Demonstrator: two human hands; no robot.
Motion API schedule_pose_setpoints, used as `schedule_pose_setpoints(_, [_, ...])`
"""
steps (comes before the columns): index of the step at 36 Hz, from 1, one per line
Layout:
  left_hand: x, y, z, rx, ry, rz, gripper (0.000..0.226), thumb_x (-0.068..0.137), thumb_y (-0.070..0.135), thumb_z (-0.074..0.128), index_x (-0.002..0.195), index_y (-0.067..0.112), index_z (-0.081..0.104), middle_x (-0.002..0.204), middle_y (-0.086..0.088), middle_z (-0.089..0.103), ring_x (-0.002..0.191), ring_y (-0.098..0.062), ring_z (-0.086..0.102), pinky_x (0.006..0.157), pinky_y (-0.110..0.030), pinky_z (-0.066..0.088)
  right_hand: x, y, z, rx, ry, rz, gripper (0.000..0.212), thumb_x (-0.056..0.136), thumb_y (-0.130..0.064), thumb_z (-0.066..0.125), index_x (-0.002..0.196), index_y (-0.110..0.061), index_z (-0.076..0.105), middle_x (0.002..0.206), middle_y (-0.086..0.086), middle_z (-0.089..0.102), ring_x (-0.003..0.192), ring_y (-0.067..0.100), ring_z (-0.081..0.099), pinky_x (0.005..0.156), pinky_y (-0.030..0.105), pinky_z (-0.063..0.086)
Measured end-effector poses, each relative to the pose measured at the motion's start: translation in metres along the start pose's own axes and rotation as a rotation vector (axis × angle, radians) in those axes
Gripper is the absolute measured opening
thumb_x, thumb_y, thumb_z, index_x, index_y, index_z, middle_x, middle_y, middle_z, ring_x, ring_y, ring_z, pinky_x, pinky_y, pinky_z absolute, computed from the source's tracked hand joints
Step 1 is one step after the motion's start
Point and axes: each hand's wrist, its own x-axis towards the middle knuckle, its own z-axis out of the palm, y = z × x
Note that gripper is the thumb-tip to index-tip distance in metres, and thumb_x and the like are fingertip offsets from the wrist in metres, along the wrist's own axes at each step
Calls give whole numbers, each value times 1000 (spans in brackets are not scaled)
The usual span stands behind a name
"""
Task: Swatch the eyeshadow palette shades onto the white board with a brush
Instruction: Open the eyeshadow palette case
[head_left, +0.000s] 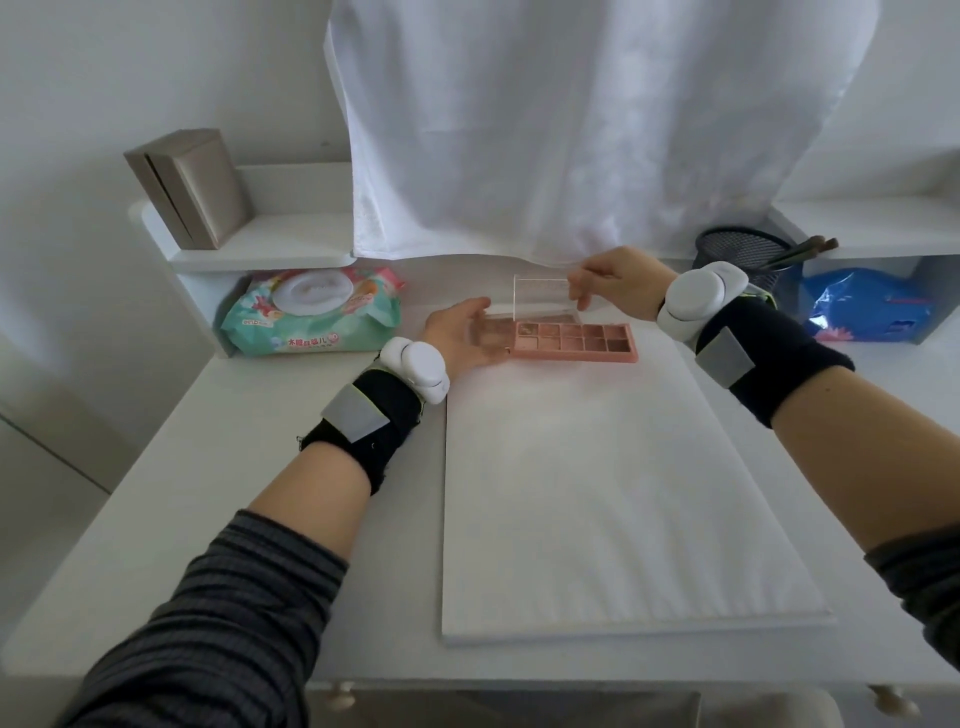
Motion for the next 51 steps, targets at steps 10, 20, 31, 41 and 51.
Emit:
schedule_pose_setpoints(10, [-17,-14,-20,180,346,109,60,77,31,73,128,4,53,124,-14,53,115,-27,50,93,-26,35,-9,-8,12,98,-3,-41,29,98,-25,44,88,-8,66,85,1,67,81,15,54,78,23,40])
schedule_pose_setpoints(20, [-58,-23,-35,123,681,220,64,63,49,65,115,11,63,102,-6,57,88,-12,50,77,-15,35,-2,-20,28,59,-27,-51,25,97,-26,46,90,-11,66,94,5,69,79,18,56,70,17,43])
schedule_pose_setpoints(31, [-77,-17,-50,-115,854,291,55,75,50,61,114,13,53,98,11,53,90,-12,57,79,-26,51,9,-38,42,27,-6,-50,25,96,-26,47,92,-11,65,95,5,68,67,14,51,59,14,39])
schedule_pose_setpoints(41, [-73,-2,-31,-297,782,325,53,77,46,58,115,11,48,97,0,60,87,-14,60,74,-18,49,0,-48,35,-207,129,-77,30,92,-44,47,109,-26,64,112,-9,63,108,16,52,98,36,34])
schedule_pose_setpoints(51, [-61,36,-20,-652,552,192,32,70,42,66,97,38,51,100,8,60,97,-23,63,83,-50,53,-23,-89,23,303,-258,-59,33,82,-34,68,113,-27,61,104,-7,65,98,8,60,84,23,50])
